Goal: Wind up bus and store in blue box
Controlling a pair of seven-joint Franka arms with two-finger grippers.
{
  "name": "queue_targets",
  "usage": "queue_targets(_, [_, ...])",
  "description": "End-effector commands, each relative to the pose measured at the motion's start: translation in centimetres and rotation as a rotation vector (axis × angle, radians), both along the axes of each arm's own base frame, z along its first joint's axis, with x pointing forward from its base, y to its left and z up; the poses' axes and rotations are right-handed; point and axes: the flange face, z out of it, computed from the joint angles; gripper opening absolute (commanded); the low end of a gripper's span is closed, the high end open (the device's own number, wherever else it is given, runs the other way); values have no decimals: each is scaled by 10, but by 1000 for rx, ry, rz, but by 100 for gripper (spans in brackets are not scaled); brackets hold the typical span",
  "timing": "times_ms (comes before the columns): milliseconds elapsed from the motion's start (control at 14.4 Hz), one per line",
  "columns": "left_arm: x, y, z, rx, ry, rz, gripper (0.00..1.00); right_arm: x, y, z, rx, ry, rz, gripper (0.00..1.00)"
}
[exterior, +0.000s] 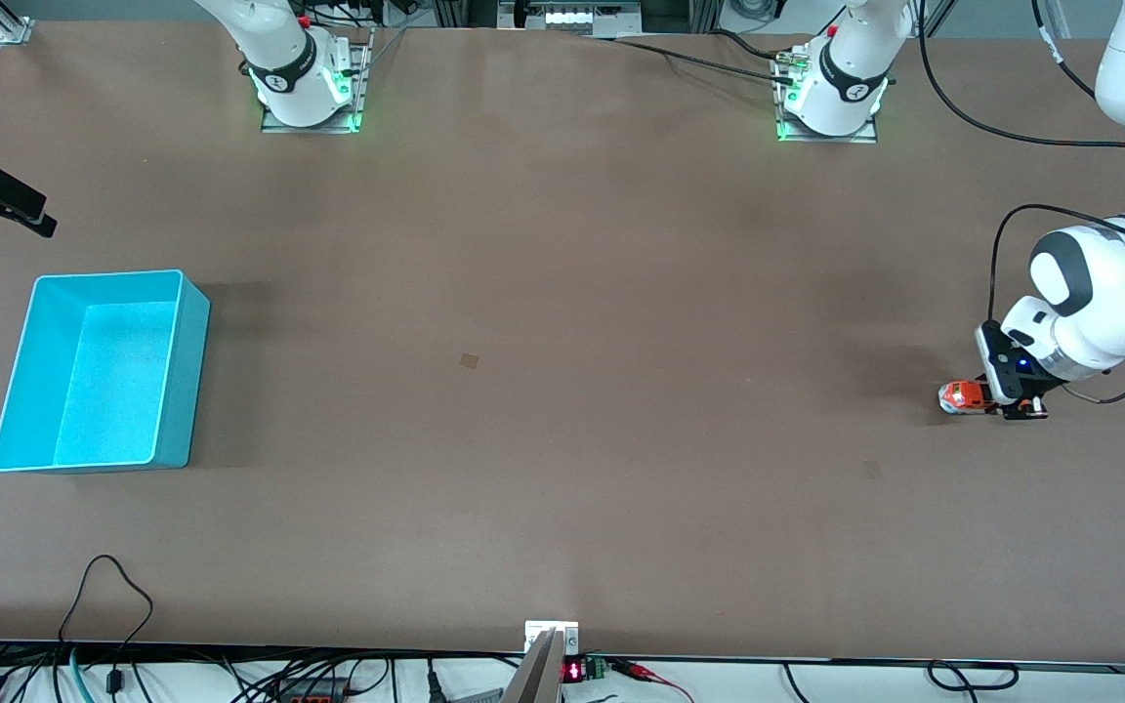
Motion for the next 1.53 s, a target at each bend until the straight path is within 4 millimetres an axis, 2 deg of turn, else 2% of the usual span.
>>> queue_targets(0, [3, 10, -34, -2, 17, -24, 22, 0, -2, 0, 9, -9, -2, 100])
queue_targets(278, [0, 21, -34, -2, 17, -9, 22, 0, -2, 0, 9, -9, -2, 100])
queue_targets(696, [-2, 27, -33, -2, 16, -1, 23, 0, -2, 0, 10, -7, -2, 100])
queue_targets(766, [-2, 27, -32, -1, 14, -1, 27, 0, -2, 0, 10, -7, -2, 100])
queue_targets(835, [-1, 26, -31, 0, 12, -1, 47, 0, -2, 0, 10, -7, -2, 100])
queue_targets(905, [-1, 27, -29, 2, 9, 0, 80, 0, -2, 0, 10, -7, -2, 100])
queue_targets(975, [0, 27, -25, 3, 6, -2, 100, 0, -2, 0, 9, -9, -2, 100])
queue_targets(1462, [7, 16, 20, 9, 9, -11, 100, 0, -1, 0, 9, -9, 0, 100])
